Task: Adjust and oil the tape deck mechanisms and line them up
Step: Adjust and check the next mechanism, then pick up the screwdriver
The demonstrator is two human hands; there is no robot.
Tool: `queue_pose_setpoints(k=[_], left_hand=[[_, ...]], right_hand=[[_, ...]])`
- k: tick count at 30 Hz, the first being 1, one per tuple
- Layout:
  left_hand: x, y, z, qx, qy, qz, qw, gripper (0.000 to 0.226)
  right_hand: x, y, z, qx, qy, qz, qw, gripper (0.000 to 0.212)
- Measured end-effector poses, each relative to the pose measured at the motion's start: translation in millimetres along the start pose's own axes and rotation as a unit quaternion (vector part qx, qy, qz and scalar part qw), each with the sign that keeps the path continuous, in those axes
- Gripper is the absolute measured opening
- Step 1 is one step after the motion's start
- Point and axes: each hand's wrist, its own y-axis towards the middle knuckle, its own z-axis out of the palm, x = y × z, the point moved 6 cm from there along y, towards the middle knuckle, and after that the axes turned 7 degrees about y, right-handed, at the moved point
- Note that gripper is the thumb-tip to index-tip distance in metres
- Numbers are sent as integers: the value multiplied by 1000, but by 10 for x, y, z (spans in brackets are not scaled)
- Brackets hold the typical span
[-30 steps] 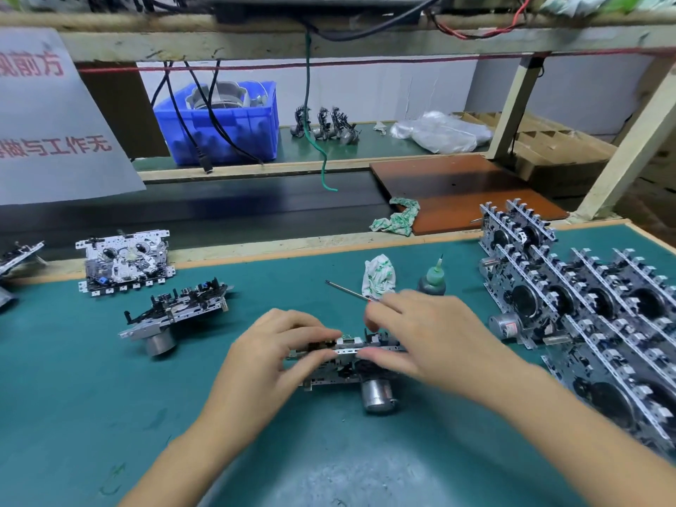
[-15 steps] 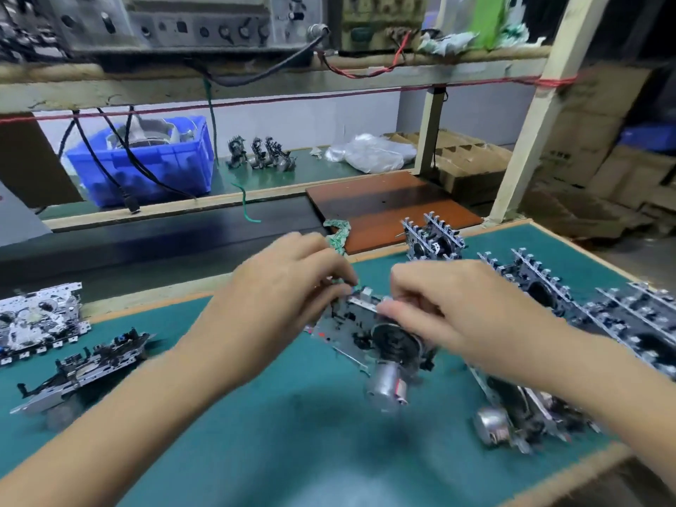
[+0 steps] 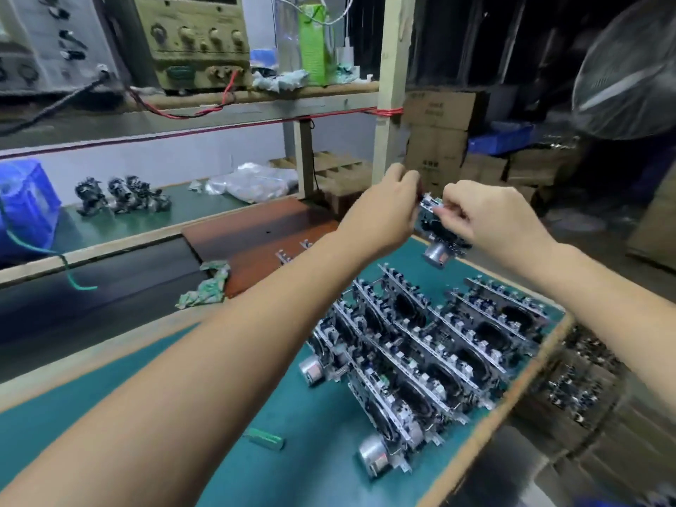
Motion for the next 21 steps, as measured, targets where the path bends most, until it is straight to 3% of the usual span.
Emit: queue_pose_setpoints(k=[3,8,14,16,21], left_hand=[[22,63,395,98,-29,-23,995,48],[102,4,867,229,2,-48,972,65],[93,-33,1156,244,-8,-38,969,46],[98,-100,1289,272,3,-32,962,47],[183,-107,1390,256,34,-51,965,51]], right_hand=[[-150,16,307,16,-15,40,999,22],[-186,-36,706,66,-84,25,994,25],[-320,-145,944,115,-91,55,988,26],[-349,-171,1013,126,-78,78,986,25],[-407,-159,1102,142,-89,76,983,25]])
